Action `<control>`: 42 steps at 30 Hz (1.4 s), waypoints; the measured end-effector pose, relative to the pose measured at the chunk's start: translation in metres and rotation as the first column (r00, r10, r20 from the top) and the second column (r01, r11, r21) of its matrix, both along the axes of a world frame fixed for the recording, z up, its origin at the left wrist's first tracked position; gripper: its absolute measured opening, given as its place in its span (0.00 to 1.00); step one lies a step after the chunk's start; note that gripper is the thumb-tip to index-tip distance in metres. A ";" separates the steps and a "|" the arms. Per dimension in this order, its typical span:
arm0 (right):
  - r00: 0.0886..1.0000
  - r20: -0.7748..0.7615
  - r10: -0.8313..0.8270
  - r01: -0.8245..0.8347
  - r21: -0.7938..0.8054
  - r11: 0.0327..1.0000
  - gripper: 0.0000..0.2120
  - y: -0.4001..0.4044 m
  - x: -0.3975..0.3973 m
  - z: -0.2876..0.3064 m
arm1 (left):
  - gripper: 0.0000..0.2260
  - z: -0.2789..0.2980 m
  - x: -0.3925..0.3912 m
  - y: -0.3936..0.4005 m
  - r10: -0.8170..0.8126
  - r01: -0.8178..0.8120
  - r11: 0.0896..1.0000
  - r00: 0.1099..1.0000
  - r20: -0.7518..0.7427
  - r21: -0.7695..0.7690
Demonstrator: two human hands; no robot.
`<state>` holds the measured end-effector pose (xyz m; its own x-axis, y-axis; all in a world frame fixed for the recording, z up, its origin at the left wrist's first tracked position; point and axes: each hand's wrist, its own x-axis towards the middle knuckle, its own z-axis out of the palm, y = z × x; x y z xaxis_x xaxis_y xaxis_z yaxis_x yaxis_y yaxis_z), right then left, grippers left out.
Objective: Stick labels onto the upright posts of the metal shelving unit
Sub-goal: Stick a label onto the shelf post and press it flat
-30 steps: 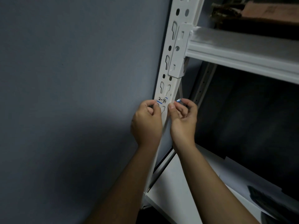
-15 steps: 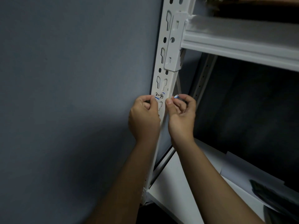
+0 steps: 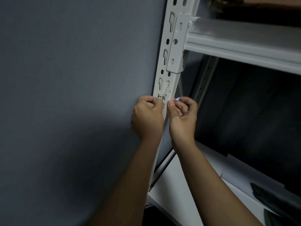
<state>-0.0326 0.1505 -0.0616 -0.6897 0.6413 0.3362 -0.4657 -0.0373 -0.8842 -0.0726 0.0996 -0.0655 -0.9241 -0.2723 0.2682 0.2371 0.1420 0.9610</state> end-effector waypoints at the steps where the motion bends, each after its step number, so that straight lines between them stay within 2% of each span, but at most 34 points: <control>1: 1.000 0.003 0.000 0.000 0.001 1.000 0.12 0.000 0.000 0.000 | 0.04 0.000 0.000 0.000 -0.003 0.003 1.000 1.000 0.000 0.000; 17: 1.000 -0.003 -0.012 0.012 0.000 1.000 0.12 -0.001 0.001 0.002 | 0.07 -0.005 0.004 0.000 -0.039 0.040 0.999 0.998 -0.049 0.025; 27: 1.000 0.002 -0.020 0.020 0.002 1.000 0.12 0.000 0.000 0.000 | 0.09 -0.010 0.027 -0.006 -0.106 0.111 0.994 0.979 -0.176 0.020; 32: 1.000 0.006 -0.025 0.024 0.052 0.998 0.14 0.001 0.005 0.002 | 0.04 -0.011 0.020 -0.011 -0.124 0.134 0.988 0.985 -0.121 0.074; 34: 0.998 0.023 -0.059 0.054 0.178 0.983 0.14 0.000 0.012 -0.003 | 0.04 -0.010 0.018 -0.013 -0.183 0.192 0.975 0.979 -0.088 0.112; 37: 0.976 -0.018 -0.216 0.206 0.386 0.899 0.09 -0.001 0.025 -0.008 | 0.07 -0.010 0.017 -0.019 -0.310 0.318 0.927 0.948 -0.074 0.200; 39: 0.981 -0.036 -0.193 0.192 0.387 0.902 0.08 0.001 0.030 -0.005 | 0.07 -0.009 0.017 -0.022 -0.358 0.368 0.903 0.930 -0.085 0.222; 42: 0.997 0.038 -0.067 0.055 0.265 0.963 0.06 0.002 0.032 0.003 | 0.07 -0.005 0.022 -0.022 -0.437 0.446 0.863 0.895 -0.095 0.236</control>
<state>-0.0006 0.1526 -0.0587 -0.6706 0.5754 0.4681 -0.4186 0.2274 -0.8792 -0.0507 0.0773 -0.0702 -0.9539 0.1004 0.2828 0.2551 -0.2249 0.9404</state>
